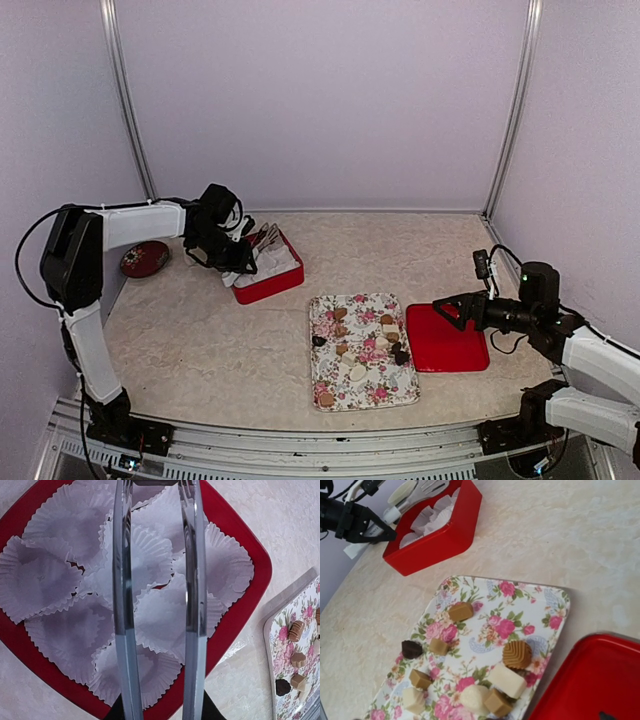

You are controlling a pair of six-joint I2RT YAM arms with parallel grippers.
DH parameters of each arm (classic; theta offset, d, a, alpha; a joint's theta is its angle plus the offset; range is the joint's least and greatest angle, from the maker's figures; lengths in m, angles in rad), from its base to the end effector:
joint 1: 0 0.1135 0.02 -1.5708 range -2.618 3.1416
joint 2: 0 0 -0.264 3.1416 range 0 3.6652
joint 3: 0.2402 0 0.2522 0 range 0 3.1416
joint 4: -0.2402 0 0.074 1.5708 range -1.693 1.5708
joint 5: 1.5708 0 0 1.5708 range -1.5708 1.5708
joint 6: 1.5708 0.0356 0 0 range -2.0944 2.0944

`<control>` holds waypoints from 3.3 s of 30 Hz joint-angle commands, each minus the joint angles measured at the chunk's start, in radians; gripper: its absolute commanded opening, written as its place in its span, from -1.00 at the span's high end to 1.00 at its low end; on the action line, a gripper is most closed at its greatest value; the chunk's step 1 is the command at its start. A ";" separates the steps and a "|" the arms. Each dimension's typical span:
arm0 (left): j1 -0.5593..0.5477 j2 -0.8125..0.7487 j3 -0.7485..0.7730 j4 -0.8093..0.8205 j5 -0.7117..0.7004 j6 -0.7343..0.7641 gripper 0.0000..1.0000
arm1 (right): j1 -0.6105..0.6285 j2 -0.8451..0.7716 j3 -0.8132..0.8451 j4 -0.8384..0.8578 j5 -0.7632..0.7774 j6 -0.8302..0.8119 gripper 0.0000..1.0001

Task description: Pack the chocolate

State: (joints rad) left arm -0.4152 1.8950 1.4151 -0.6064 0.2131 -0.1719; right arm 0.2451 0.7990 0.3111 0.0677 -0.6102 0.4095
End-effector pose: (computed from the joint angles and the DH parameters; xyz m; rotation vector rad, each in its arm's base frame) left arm 0.3628 -0.1681 0.2076 0.3986 2.6720 -0.4696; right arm 0.1644 0.0622 0.1988 -0.2446 2.0418 1.0209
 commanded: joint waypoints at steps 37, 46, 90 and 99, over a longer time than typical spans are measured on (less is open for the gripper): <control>-0.040 -0.131 0.026 -0.006 0.013 0.030 0.22 | -0.013 0.006 -0.001 0.026 -0.004 -0.005 -1.00; -0.202 -0.326 -0.109 -0.127 -0.052 0.053 0.21 | -0.013 -0.017 0.004 0.008 -0.008 -0.002 -1.00; -0.647 -0.216 -0.293 -0.164 -0.152 -0.046 0.28 | -0.013 -0.072 -0.032 -0.005 -0.008 0.007 -1.00; -0.663 -0.200 -0.275 -0.186 -0.168 -0.048 0.29 | -0.013 -0.057 -0.035 0.016 -0.015 0.010 -1.00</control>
State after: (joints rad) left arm -1.0740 1.6833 1.1164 -0.7872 0.0624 -0.2306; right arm 0.2451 0.7368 0.2928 0.0589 -0.6140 0.4133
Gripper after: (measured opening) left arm 0.355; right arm 0.999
